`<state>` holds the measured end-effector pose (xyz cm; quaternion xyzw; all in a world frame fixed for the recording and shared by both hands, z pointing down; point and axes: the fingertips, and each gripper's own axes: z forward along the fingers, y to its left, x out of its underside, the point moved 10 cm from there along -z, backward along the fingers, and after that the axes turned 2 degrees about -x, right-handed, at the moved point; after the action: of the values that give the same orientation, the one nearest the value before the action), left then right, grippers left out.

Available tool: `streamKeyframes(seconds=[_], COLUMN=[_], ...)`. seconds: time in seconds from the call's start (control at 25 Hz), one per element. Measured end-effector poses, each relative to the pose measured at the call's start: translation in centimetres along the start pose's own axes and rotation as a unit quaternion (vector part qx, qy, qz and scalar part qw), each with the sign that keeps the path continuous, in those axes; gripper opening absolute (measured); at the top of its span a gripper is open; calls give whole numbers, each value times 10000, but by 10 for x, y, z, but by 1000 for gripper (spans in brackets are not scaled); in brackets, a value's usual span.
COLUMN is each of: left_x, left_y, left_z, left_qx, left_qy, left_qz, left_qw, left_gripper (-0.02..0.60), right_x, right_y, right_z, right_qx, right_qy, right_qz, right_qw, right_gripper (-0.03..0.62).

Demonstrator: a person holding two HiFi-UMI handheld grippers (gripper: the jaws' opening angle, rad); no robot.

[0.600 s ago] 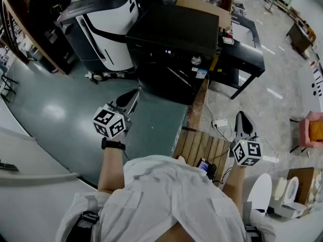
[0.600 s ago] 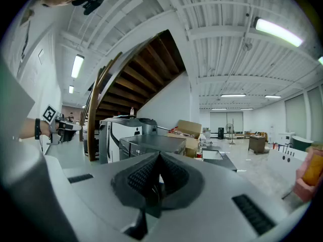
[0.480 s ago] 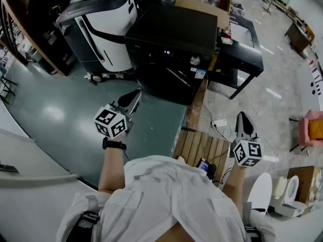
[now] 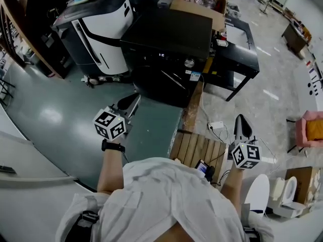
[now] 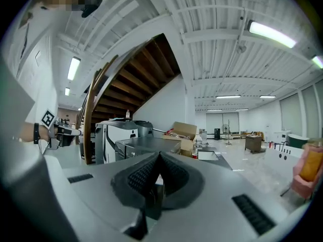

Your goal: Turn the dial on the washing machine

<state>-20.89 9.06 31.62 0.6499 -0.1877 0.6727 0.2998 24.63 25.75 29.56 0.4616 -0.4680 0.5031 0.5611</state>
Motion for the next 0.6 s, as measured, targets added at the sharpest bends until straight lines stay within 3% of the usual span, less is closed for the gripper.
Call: streamKeyframes(seconds=[0.2, 0.36, 0.6], left_x=[2, 12, 19], left_y=[-12, -29, -41], left_z=[16, 25, 15], left_qx=[-173, -292, -296], left_qy=[-19, -45, 34], left_qz=[-42, -40, 19], left_qw=[9998, 9996, 9996], left_gripper=[15, 15, 15], right_x=[1, 9, 25], right_y=[-26, -36, -21], right_z=[3, 18, 60], right_qx=[-249, -687, -1290], right_qy=[-149, -18, 124], right_qz=[14, -229, -318], right_qw=[9996, 9974, 9911], right_gripper=[2, 2, 2])
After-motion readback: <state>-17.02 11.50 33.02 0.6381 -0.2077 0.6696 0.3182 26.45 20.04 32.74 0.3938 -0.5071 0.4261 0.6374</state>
